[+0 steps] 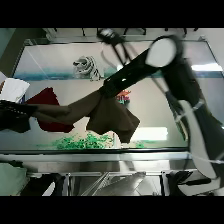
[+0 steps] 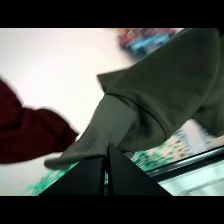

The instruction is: Fold the shirts.

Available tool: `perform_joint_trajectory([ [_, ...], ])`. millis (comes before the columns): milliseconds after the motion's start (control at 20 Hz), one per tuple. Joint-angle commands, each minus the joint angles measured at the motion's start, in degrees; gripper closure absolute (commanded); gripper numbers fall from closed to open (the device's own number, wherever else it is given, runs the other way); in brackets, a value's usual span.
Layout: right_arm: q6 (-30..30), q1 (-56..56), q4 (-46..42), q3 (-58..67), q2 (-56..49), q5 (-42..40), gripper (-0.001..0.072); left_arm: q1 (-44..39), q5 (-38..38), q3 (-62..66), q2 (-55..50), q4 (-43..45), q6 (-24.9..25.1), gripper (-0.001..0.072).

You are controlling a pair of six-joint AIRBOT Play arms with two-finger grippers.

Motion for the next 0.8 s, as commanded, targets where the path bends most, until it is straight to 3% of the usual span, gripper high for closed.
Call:
perform_joint_trajectory([
  [0, -2.5, 1.5, 13.6, -0.7, -10.5, -7.1, 0.0683, 0.0, 4.9, -10.3, 0.1, 11.7, 0.3, 0.0696],
  [100, -3.2, 1.4, 23.2, -0.7, -14.2, -11.2, 0.0661, 0.0, 9.6, -14.7, -0.6, 14.1, 0.3, 0.0697],
  [200, -1.4, 0.2, 24.5, -0.7, -15.7, -9.1, 0.0112, 0.1, 10.2, -17.7, -2.4, 14.2, 0.3, 0.0697],
  [400, 0.8, -8.8, 23.7, -0.8, -12.6, 11.3, 0.0091, 0.1, 9.3, -18.3, -6.2, 18.3, 0.3, 0.0696],
  [500, 1.0, -14.1, 16.5, -3.9, -7.4, 17.2, 0.0090, 0.1, 9.5, -18.2, -6.4, 19.7, 0.3, 0.0697],
  [600, 0.3, -19.1, 9.0, -13.0, 0.8, 13.8, 0.0090, 0.1, 9.2, -18.2, -6.2, 19.7, 0.3, 0.0697],
  [750, -0.8, -26.5, 7.6, -37.2, 14.4, 2.0, 0.0089, 0.1, 8.6, -18.2, -6.2, 19.6, 0.3, 0.0697],
])
